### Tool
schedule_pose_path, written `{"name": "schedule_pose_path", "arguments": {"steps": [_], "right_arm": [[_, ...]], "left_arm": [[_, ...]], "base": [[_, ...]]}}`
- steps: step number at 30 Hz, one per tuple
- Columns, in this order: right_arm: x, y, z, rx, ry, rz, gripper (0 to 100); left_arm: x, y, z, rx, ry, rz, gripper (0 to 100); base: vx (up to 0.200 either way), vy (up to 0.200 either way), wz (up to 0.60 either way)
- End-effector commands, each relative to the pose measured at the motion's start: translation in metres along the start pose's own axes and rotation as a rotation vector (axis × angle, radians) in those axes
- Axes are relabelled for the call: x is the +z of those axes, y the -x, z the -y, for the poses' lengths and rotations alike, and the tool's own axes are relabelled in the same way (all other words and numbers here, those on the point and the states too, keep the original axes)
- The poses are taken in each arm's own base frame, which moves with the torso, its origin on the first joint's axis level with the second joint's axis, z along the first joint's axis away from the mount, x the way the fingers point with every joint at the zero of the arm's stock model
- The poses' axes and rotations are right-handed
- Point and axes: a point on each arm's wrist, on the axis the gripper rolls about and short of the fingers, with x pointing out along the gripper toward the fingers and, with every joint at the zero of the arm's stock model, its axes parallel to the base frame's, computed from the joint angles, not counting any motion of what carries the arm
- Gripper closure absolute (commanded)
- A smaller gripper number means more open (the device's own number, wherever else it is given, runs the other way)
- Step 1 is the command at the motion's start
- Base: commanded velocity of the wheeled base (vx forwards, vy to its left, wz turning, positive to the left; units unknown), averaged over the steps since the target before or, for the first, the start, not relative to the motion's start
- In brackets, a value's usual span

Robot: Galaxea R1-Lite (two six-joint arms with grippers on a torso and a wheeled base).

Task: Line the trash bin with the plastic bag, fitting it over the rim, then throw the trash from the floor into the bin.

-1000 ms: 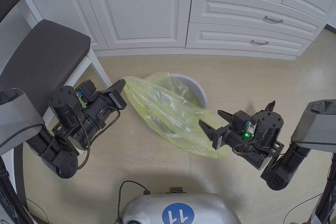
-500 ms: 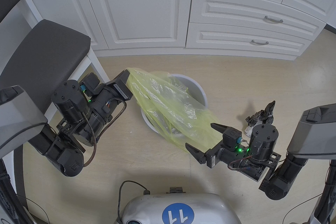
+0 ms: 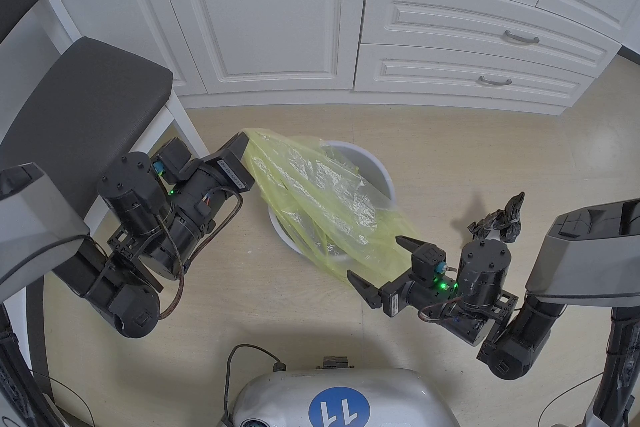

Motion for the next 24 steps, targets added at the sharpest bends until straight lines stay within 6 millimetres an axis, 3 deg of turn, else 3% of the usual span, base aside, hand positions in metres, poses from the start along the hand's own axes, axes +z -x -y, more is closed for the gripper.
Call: {"name": "schedule_pose_path", "arguments": {"steps": [1, 8, 9, 16, 20, 22, 24], "right_arm": [[-0.010, -0.021, 0.002, -0.075, -0.010, 0.013, 0], [-0.017, -0.037, 0.005, -0.136, -0.049, 0.024, 0], [-0.013, -0.038, 0.005, -0.139, -0.061, 0.038, 100], [0.017, -0.033, 0.012, -0.156, -0.126, 0.131, 100], [0.026, -0.033, 0.021, -0.174, -0.169, 0.170, 100], [0.029, -0.041, 0.024, -0.182, -0.197, 0.199, 100], [0.029, -0.046, 0.024, -0.182, -0.221, 0.212, 100]], "left_arm": [[0.004, 0.001, 0.003, -0.008, 0.002, 0.010, 100], [0.005, 0.002, 0.005, -0.013, 0.003, 0.013, 100], [0.005, 0.002, 0.005, -0.012, 0.003, 0.012, 100], [-0.004, 0.002, -0.002, 0.010, -0.013, -0.023, 100], [-0.004, 0.008, -0.022, 0.042, -0.087, -0.078, 100], [-0.006, 0.019, -0.037, 0.047, -0.125, -0.176, 100], [-0.007, 0.030, -0.039, 0.033, -0.144, -0.259, 100]], "base": [[0.000, 0.000, 0.00], [0.000, 0.000, 0.00], [0.000, 0.000, 0.00], [0.000, 0.000, 0.00], [0.000, 0.000, 0.00], [0.000, 0.000, 0.00], [0.000, 0.000, 0.00]]}}
